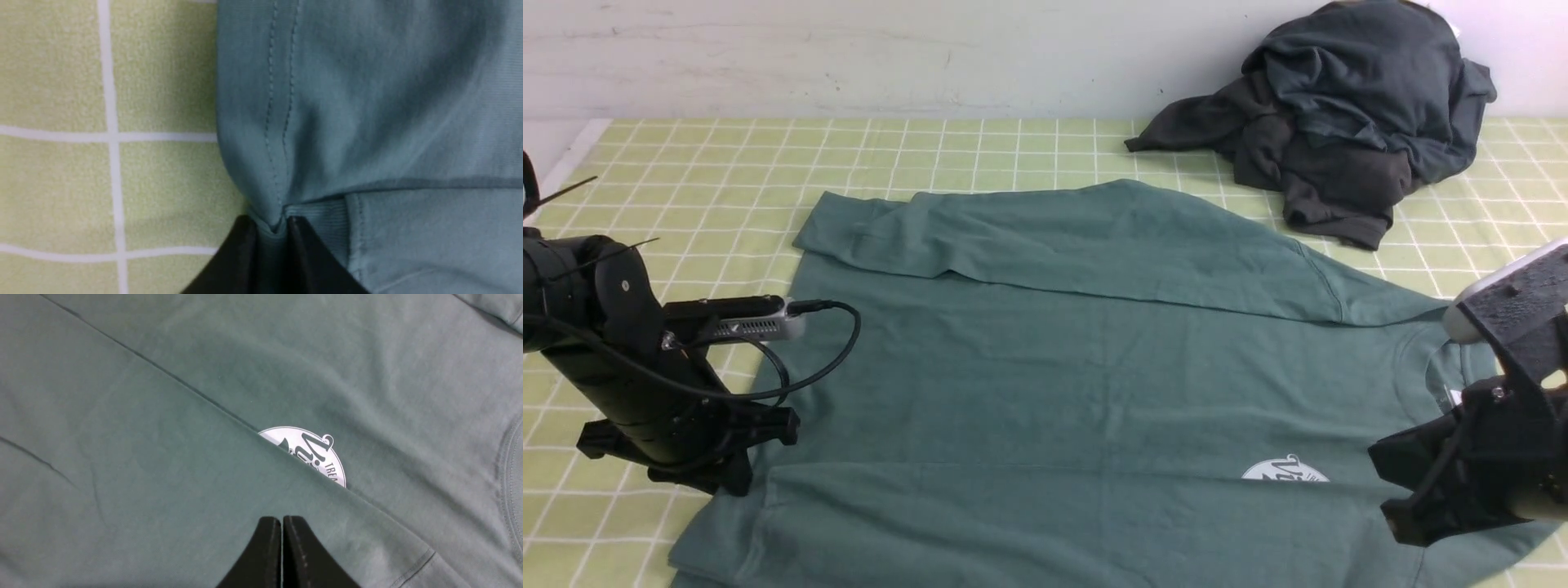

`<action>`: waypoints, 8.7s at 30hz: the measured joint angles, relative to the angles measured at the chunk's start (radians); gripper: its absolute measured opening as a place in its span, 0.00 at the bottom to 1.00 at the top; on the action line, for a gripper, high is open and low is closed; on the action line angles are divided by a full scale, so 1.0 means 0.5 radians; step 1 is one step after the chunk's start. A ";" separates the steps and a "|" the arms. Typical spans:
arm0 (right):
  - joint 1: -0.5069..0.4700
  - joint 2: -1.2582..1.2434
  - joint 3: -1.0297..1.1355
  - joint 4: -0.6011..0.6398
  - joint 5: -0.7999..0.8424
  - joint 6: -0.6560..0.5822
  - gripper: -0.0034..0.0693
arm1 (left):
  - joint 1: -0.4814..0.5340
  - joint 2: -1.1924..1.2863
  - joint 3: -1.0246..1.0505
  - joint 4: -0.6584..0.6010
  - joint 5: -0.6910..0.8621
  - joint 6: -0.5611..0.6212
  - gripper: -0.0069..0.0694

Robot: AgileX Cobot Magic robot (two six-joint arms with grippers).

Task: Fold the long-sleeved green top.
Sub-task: Use the left arm to clamp the cuff closest to it, then use the left arm to drag and place the cuff at the centered position on the left edge of the fabric, then use the left arm to clamp the cuff farthest from it, then use the left arm to drag and drop the cuff onto the cuff closest to the left arm, then use both arms simultaneously to clamp the lower edge of the clothing fabric, then use both arms to drag the lower edge of the fabric forward and fold it over the upper edge

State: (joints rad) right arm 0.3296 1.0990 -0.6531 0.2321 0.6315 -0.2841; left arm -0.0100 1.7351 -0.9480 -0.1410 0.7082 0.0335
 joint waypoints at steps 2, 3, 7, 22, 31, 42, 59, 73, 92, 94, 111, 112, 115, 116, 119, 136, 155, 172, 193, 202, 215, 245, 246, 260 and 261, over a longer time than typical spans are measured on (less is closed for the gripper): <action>0.000 0.000 0.000 0.004 -0.002 0.000 0.05 | 0.000 -0.058 0.000 0.005 0.000 0.000 0.17; 0.000 0.000 0.000 0.004 -0.005 0.000 0.05 | 0.000 -0.089 0.000 0.005 0.000 0.000 0.17; 0.000 0.000 0.000 0.016 -0.007 0.000 0.05 | 0.000 -0.127 0.000 0.007 0.000 0.006 0.19; 0.000 0.000 0.000 0.051 -0.012 0.000 0.05 | 0.000 -0.102 0.000 0.030 -0.006 -0.016 0.33; 0.000 0.000 0.000 0.057 -0.012 0.000 0.05 | -0.015 -0.149 -0.027 0.028 0.049 0.030 0.12; 0.000 0.000 0.000 0.057 -0.012 0.000 0.05 | -0.267 -0.552 -0.695 0.027 0.159 0.106 0.12; 0.000 0.000 0.000 0.057 -0.012 -0.045 0.05 | -0.142 0.725 -1.676 0.228 0.324 0.046 0.41; 0.000 0.000 0.000 0.050 -0.108 -0.081 0.05 | -0.092 1.384 -2.358 0.383 0.030 -0.253 0.67; 0.000 0.004 0.020 0.050 -0.148 -0.172 0.05 | -0.043 1.423 -2.393 0.420 0.221 -0.363 0.10; 0.000 0.004 0.020 0.050 -0.148 -0.172 0.05 | -0.043 1.372 -2.436 0.402 0.357 -0.275 0.09; 0.000 -0.008 0.020 0.050 -0.105 -0.172 0.05 | -0.215 0.341 -1.687 0.225 1.046 0.090 0.09; 0.000 -0.008 0.020 0.050 -0.102 -0.172 0.05 | -0.215 0.318 -1.631 0.230 1.048 0.090 0.09; 0.000 -0.008 0.020 0.065 -0.091 -0.172 0.05 | -0.213 0.168 -1.238 0.295 1.030 0.040 0.09; 0.000 -0.008 0.020 0.073 -0.089 -0.172 0.05 | -0.213 0.134 -1.126 0.321 0.981 0.017 0.09; 0.000 -0.008 0.020 0.104 -0.083 -0.172 0.05 | -0.213 0.097 -0.937 0.357 0.860 -0.012 0.10; 0.000 -0.008 0.020 0.186 0.065 -0.172 0.05 | -0.361 -0.676 0.026 0.157 0.465 0.627 0.62; 0.000 -0.008 0.020 0.359 0.112 -0.270 0.05 | -0.442 -0.625 0.761 0.636 0.053 1.814 0.60; 0.000 -0.008 0.018 0.389 0.162 -0.284 0.05 | -0.442 -0.816 0.775 0.632 -0.025 1.805 0.09; 0.216 0.092 -0.062 -0.008 -0.010 -1.616 0.25 | -0.442 -1.136 0.738 0.491 0.052 0.451 0.09; 0.216 0.765 -0.063 -0.801 0.150 -1.618 0.46 | -0.442 -1.136 0.738 0.445 -0.013 0.366 0.09; 0.216 0.956 -0.073 -0.936 0.051 -1.557 0.26 | -0.442 -1.136 0.738 0.399 -0.026 0.368 0.09; -0.160 1.135 -1.193 -1.107 -0.099 -0.351 0.04 | -0.196 -0.359 -0.729 0.440 0.040 0.188 0.10; -0.171 1.195 -1.249 -1.115 -0.119 -0.351 0.04 | -0.186 -0.274 -0.819 0.440 0.025 0.174 0.10; -0.293 2.131 -2.054 -1.247 -0.293 -0.306 0.12 | -0.137 1.117 -2.155 0.540 -0.114 -0.146 0.11; -0.310 2.171 -2.081 -1.239 -0.297 -0.276 0.15 | -0.127 1.192 -2.227 0.558 -0.109 -0.185 0.13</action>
State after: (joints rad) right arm 0.1745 2.1846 -1.6935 -0.3872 0.4830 -0.4223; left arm -0.0735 2.3310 -2.0617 0.1382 0.6538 -0.0592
